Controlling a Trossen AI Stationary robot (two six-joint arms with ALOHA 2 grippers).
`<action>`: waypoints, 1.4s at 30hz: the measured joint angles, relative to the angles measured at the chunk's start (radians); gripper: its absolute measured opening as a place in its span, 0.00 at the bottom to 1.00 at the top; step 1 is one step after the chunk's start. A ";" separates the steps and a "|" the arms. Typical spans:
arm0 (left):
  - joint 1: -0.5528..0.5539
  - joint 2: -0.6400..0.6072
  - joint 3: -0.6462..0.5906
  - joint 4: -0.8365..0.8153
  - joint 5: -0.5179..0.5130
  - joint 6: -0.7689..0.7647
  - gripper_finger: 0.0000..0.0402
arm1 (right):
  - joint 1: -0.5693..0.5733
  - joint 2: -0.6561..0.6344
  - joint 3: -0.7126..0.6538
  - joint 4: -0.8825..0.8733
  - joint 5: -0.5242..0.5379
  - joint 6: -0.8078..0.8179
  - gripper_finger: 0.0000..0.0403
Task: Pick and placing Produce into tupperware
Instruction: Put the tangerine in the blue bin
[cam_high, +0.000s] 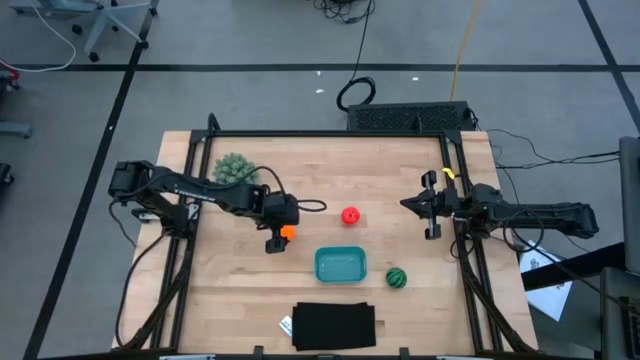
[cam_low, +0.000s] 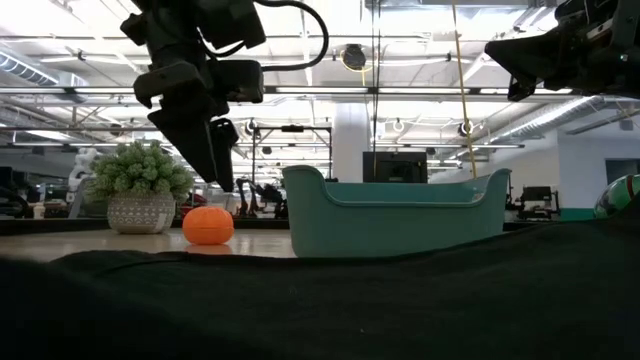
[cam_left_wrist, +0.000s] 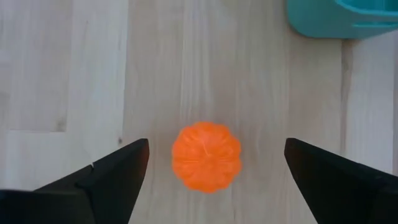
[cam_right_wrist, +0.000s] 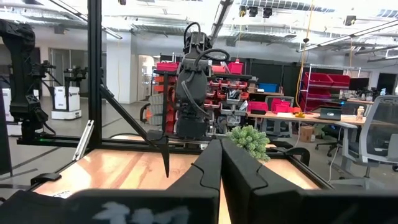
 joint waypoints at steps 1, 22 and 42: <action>0.000 0.000 0.000 0.002 0.000 0.000 0.95 | 0.000 0.000 0.000 0.000 0.000 0.000 0.00; -0.005 0.015 -0.090 0.094 -0.030 0.004 0.96 | 0.000 0.000 0.000 -0.004 0.000 0.000 0.00; -0.006 0.159 -0.087 0.139 -0.023 0.038 0.93 | 0.000 0.014 0.000 -0.015 0.002 -0.002 0.00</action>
